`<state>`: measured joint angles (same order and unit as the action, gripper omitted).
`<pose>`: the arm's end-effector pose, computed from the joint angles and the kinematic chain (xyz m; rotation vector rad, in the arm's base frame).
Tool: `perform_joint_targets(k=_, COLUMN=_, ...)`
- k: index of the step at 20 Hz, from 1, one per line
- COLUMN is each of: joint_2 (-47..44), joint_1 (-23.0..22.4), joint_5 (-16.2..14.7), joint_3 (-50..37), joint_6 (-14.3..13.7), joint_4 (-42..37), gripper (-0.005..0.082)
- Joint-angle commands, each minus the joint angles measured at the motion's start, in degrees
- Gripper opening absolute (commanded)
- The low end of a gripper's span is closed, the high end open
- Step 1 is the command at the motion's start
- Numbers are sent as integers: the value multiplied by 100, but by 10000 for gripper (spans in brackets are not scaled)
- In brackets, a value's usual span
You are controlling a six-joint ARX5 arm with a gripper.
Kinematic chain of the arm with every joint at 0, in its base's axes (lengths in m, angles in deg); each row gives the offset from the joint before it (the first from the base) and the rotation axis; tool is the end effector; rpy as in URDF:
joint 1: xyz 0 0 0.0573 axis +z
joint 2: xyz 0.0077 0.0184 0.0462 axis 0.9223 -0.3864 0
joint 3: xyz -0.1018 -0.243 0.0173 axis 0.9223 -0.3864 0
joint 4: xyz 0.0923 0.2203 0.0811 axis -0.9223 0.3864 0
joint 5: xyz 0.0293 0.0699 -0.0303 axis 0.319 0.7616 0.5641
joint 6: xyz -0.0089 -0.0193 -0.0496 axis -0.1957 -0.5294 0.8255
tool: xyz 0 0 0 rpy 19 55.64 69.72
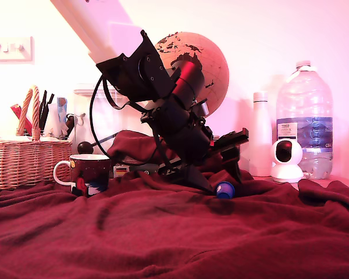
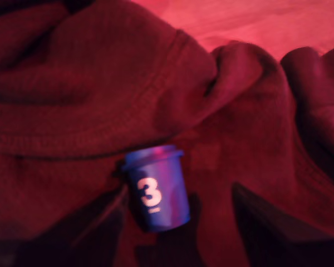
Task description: Pick up the coffee capsules on the table and drop them inside the coffee cup
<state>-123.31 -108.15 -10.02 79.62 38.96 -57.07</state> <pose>0.3594 -0.3169 0.1429 -0.1330 0.8732 -0.6684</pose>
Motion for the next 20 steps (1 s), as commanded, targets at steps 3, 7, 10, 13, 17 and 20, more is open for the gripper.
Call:
perform_joint_targets(k=3, joint_2=-496, joint_1=-37, joint_5=-22, joint_3=26, joint_6=17, joint_4=13, gripper=492)
perform_joint_targets(k=7, joint_2=-538, joint_1=-37, joint_5=76, joint_3=31, joint_6=11, joint_4=-114, gripper=455)
perform_joint_targets(k=10, joint_2=-538, joint_1=-37, joint_5=149, joint_3=68, joint_6=0, joint_4=-111, gripper=300)
perform_joint_targets(k=13, joint_2=-538, joint_1=-35, joint_5=162, joint_3=105, joint_6=-101, joint_4=-125, gripper=191)
perform_joint_targets(k=17, joint_2=-522, joint_1=15, joint_5=157, joint_3=267, joint_6=-323, joint_4=24, gripper=180)
perform_joint_targets(k=20, joint_2=-391, joint_1=76, joint_5=133, joint_3=457, joint_6=-671, joint_4=363, gripper=180)
